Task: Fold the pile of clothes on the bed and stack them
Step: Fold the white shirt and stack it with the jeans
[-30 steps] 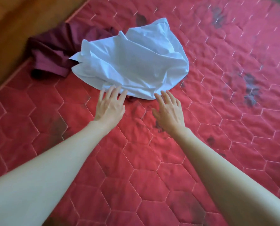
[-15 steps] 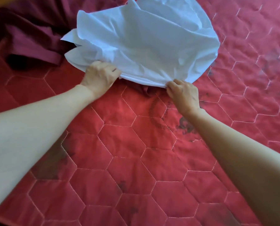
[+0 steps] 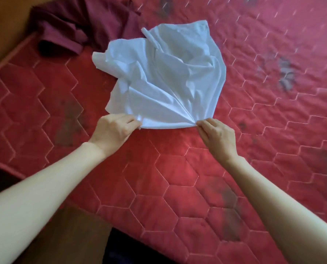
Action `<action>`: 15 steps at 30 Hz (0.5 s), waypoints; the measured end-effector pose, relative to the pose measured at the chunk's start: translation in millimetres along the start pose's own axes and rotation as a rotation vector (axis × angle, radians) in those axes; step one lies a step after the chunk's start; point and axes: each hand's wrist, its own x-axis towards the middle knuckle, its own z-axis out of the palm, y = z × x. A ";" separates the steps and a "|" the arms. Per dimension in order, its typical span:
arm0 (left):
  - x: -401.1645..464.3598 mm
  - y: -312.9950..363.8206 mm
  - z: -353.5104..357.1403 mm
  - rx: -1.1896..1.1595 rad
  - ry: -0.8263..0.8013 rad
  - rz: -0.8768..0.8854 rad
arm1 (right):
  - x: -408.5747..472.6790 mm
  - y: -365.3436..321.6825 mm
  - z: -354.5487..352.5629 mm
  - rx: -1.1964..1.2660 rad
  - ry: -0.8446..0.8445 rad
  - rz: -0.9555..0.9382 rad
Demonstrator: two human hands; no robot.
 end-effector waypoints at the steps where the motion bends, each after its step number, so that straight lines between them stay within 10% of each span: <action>1: -18.9 19.4 1.0 -0.011 -0.018 -0.023 | -25.6 -2.8 -4.9 0.002 -0.015 0.005; 15: -224.1 222.6 25.3 -0.156 -0.533 -0.278 | -320.4 -45.6 -36.8 0.059 -0.326 0.233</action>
